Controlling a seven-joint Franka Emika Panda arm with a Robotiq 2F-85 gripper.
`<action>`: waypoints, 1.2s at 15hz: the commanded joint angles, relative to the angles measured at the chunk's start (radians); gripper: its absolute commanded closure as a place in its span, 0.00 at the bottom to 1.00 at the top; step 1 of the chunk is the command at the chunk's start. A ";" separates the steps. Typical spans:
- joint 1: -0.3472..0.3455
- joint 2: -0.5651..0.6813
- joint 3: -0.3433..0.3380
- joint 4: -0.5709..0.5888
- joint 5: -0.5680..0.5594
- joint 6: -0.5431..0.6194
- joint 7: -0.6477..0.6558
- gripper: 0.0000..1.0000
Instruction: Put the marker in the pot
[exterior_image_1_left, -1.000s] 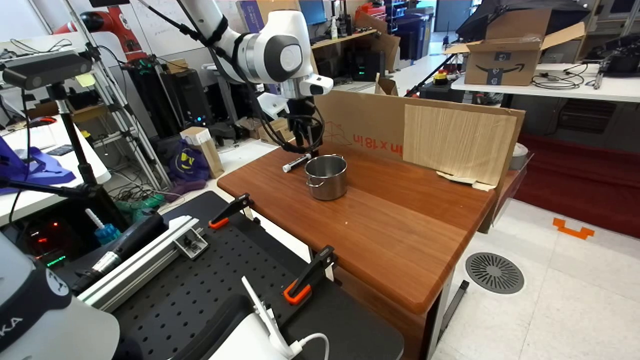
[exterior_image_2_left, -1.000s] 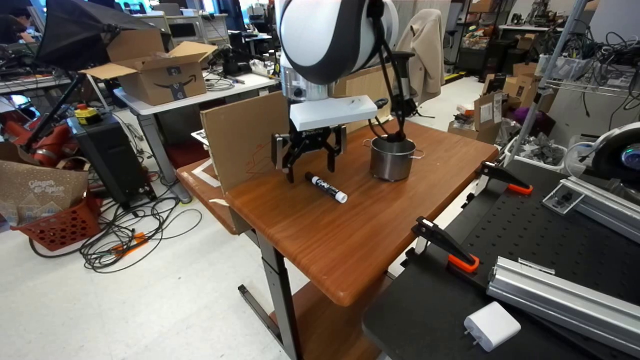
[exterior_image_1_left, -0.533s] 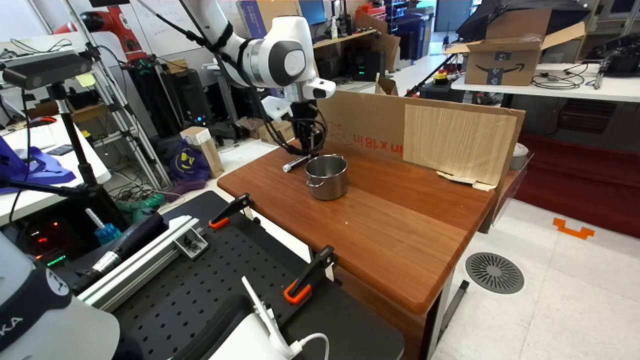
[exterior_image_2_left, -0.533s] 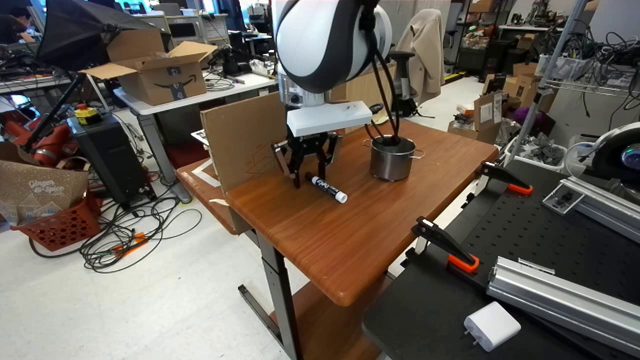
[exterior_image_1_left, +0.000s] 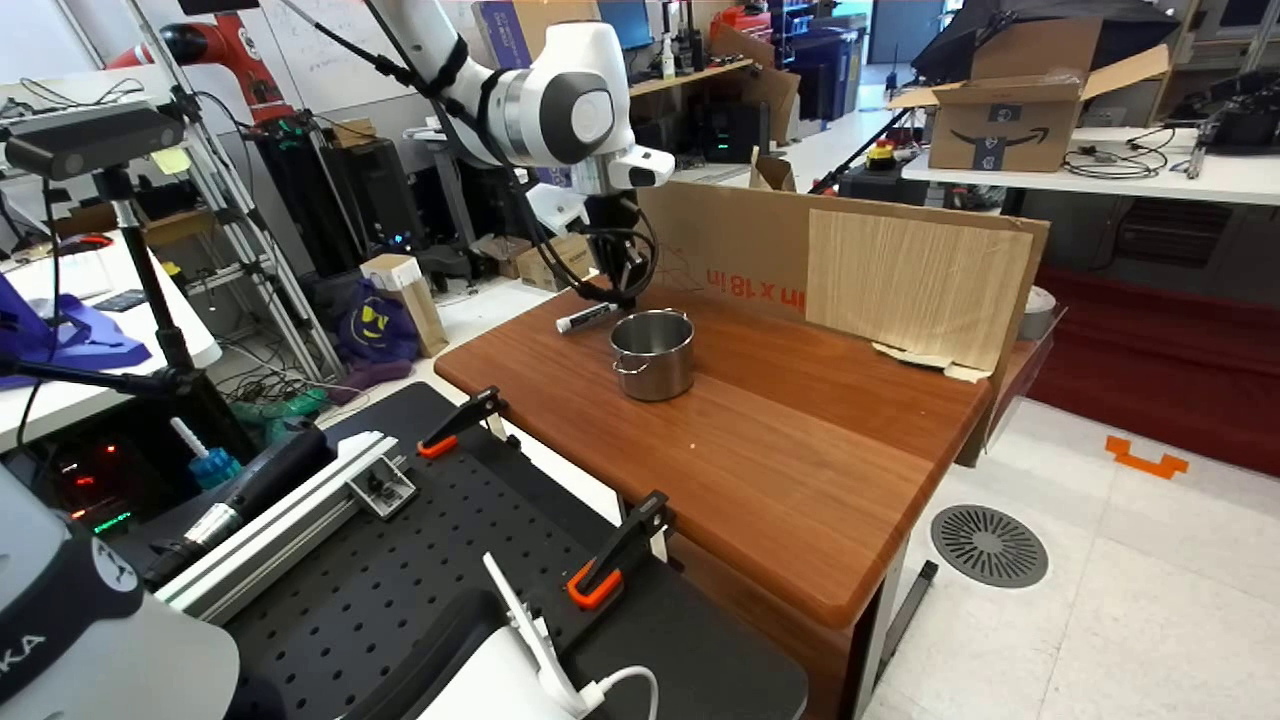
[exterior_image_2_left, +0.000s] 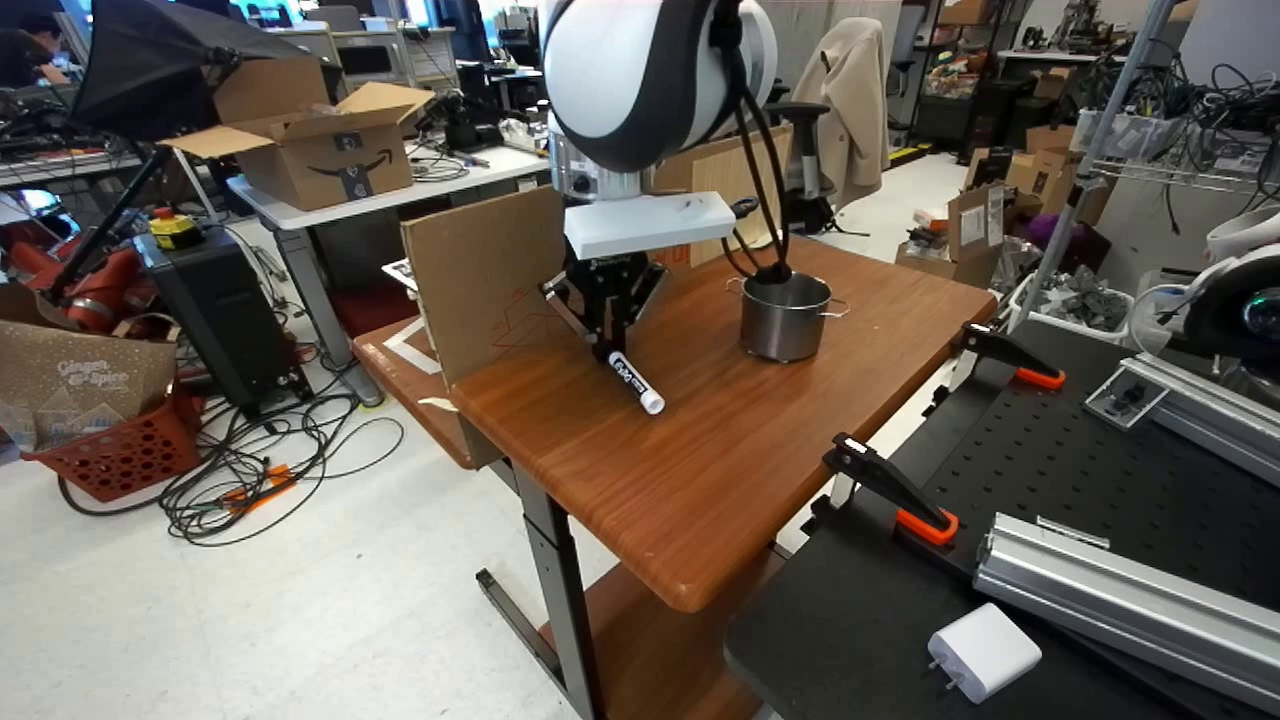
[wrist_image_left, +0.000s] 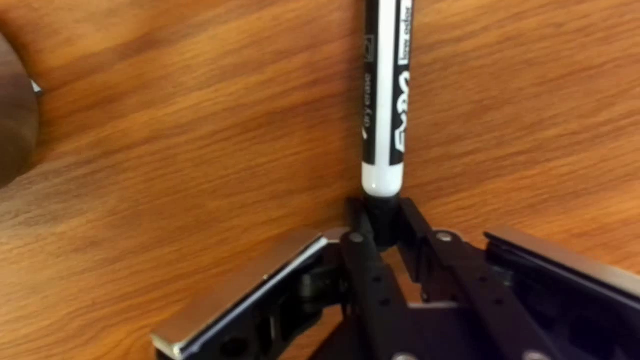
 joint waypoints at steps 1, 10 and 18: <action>0.013 -0.049 -0.012 -0.032 0.017 0.025 0.005 0.95; 0.077 -0.345 -0.124 -0.312 -0.102 0.227 0.133 0.95; 0.198 -0.520 -0.449 -0.512 -0.568 0.401 0.518 0.95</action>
